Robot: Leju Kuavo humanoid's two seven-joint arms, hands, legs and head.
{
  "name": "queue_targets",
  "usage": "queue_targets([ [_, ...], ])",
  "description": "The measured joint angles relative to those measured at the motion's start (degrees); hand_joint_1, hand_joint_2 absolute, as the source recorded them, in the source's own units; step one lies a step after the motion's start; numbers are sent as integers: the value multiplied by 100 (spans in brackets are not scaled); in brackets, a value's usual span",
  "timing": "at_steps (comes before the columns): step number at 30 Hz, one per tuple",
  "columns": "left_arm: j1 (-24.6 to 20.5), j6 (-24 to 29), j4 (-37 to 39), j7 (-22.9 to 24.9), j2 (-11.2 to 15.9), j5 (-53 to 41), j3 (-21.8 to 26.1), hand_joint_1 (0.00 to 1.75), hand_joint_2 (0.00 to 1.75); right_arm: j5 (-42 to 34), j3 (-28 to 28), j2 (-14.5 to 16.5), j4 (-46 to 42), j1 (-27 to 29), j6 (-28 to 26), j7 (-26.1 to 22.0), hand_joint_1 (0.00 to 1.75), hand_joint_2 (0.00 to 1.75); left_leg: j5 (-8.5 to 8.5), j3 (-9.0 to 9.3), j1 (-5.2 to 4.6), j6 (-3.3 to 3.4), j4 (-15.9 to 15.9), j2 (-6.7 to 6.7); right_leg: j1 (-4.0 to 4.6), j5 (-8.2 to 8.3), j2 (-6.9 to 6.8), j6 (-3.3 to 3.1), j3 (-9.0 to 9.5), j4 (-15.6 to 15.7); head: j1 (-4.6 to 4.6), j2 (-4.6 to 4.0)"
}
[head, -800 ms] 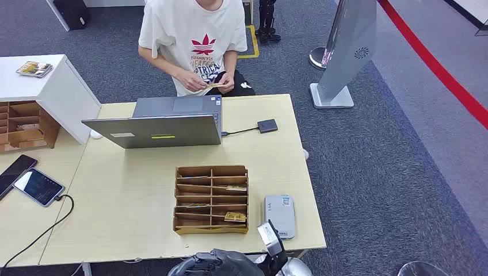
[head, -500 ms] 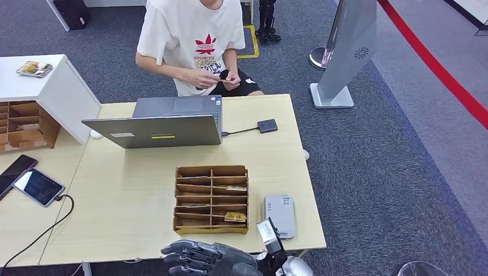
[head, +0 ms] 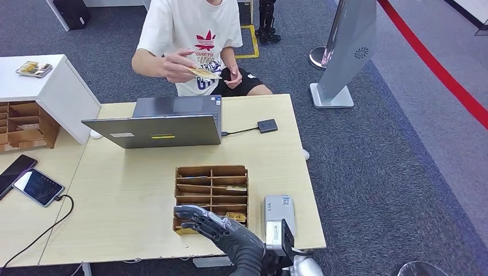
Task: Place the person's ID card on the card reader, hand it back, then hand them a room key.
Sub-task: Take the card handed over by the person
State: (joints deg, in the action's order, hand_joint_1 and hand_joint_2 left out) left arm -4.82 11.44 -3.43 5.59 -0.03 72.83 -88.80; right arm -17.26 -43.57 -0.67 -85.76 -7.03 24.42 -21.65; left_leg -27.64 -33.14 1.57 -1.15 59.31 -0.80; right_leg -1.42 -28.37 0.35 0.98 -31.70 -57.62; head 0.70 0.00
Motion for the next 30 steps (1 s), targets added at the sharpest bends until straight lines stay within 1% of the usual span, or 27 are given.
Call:
queue_targets([
  [2, 10, 8, 0, -1, -9, 42, 1, 0, 175, 517, 29, -1, -250, 13, -525, -74, 0, 175, 0, 0, 0, 0, 0, 0, 0, 0, 0, 0, 0, 0, 1, 0],
  [4, 24, 17, 0, 0, -24, 84, 2, 0, 175, 1167, 51, -1, -492, 8, -1163, -144, 0, 175, 0, 0, 0, 0, 0, 0, 0, 0, 0, 0, 0, 0, 0, 0],
  [10, 46, 18, 0, 14, -57, 128, 2, 0, 175, 3474, -10, 0, -950, -186, -3262, -204, 0, 175, 0, 0, 0, 0, 0, 0, 0, 1, 0, 0, 1, 0, -1, 0],
  [12, 45, 11, 0, 24, -60, 111, 2, 0, 175, 4061, -93, 1, -995, -314, -3815, -147, 0, 175, 0, 0, 0, 0, 0, 0, 0, 1, 0, 0, 1, 0, -1, 0],
  [15, 43, -5, 0, 51, -61, 61, 1, 0, 175, 4841, -232, 2, -1000, -541, -4496, -5, 0, 175, 1, 0, 0, 0, 0, 0, 0, 1, 0, 0, 1, -1, 0, 0],
  [18, 39, -14, 0, 79, -60, -45, -1, 0, 175, 5530, -344, 3, -948, -781, -5010, 179, 0, 175, 1, 0, 0, 0, 0, 0, 0, 1, 0, 0, 1, -1, -1, 0],
  [21, 30, -22, 0, 97, -55, -185, -1, 0, 175, 6061, -415, 8, -829, -1024, -5338, 357, 0, 175, 1, 0, 0, 0, 0, 0, 0, 1, 0, 0, 1, -1, -1, 0],
  [26, -4, -37, 0, 129, -39, -412, -1, 0, 175, 6733, -494, 11, -478, -1426, -5586, 602, 0, 175, 1, 0, 0, 0, 0, -1, 0, 1, -1, 0, 2, -1, -1, 0],
  [30, -43, -84, 0, 162, -21, -653, -1, 0, 175, 7249, -530, 41, -86, -1790, -5664, 798, 0, 175, 3, 0, 0, 0, 0, -1, 0, 4, 0, 0, 2, -2, -1, 0],
])
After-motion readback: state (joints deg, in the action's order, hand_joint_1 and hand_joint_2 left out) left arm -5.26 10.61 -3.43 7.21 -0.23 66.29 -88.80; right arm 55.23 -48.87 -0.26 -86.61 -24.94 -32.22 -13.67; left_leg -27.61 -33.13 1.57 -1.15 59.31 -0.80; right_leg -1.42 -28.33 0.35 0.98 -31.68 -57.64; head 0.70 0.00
